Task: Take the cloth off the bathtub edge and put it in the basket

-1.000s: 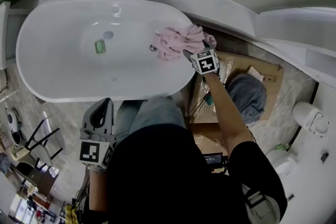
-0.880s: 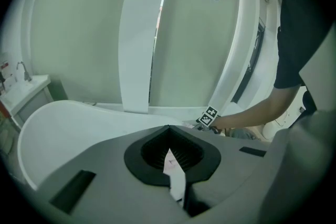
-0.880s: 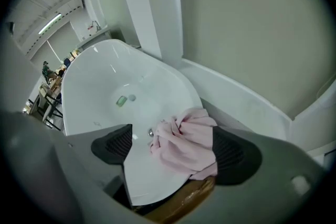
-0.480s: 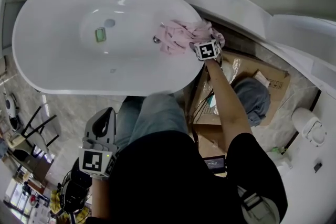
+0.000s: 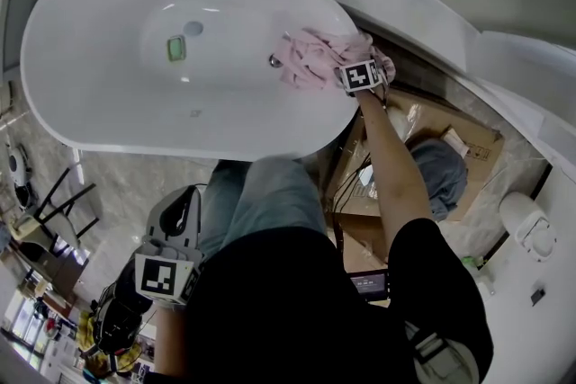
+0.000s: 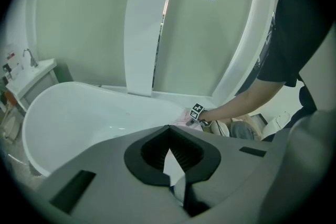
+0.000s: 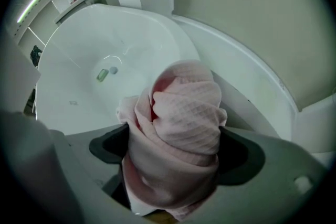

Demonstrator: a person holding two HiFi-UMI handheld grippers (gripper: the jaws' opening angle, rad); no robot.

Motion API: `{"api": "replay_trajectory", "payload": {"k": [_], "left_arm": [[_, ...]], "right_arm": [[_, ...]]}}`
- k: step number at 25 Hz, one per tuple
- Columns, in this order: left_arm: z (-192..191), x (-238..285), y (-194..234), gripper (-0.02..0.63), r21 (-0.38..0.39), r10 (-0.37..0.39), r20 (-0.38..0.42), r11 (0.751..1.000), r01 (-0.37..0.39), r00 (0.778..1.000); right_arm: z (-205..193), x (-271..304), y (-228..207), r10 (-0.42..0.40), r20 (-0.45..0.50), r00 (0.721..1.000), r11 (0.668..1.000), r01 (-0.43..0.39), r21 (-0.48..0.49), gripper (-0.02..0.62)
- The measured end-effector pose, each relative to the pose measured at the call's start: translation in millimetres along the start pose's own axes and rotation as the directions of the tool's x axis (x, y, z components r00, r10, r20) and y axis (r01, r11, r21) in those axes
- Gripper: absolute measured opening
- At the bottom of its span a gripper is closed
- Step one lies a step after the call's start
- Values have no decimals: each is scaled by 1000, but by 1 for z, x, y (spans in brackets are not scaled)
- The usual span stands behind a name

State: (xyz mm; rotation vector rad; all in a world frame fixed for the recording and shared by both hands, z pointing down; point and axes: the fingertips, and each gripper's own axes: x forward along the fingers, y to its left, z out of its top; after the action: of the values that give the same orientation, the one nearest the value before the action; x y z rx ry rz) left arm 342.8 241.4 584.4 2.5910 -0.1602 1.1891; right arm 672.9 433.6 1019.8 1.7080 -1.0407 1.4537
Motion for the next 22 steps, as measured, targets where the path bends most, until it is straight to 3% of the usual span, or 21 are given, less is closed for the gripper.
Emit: {"api": "replay_trajectory", "payload": {"k": [2, 7, 15, 22], "left_arm": [[-3, -2, 2, 6, -12, 7, -19, 1000, -7, 1000], [-12, -9, 9, 6, -35, 26, -50, 999, -28, 998], [-17, -16, 7, 6, -42, 27, -18, 999, -28, 999], [-16, -34, 11, 6, -50, 45, 26, 998, -44, 999]], "right_arm": [[-1, 2, -2, -23, -32, 999, 999, 22, -27, 490], [1, 0, -10, -77, -53, 996, 997, 76, -23, 350], [1, -15, -11, -63, -15, 998, 997, 63, 48, 272], [2, -43, -8, -112, 0, 994, 989, 112, 99, 197]]}}
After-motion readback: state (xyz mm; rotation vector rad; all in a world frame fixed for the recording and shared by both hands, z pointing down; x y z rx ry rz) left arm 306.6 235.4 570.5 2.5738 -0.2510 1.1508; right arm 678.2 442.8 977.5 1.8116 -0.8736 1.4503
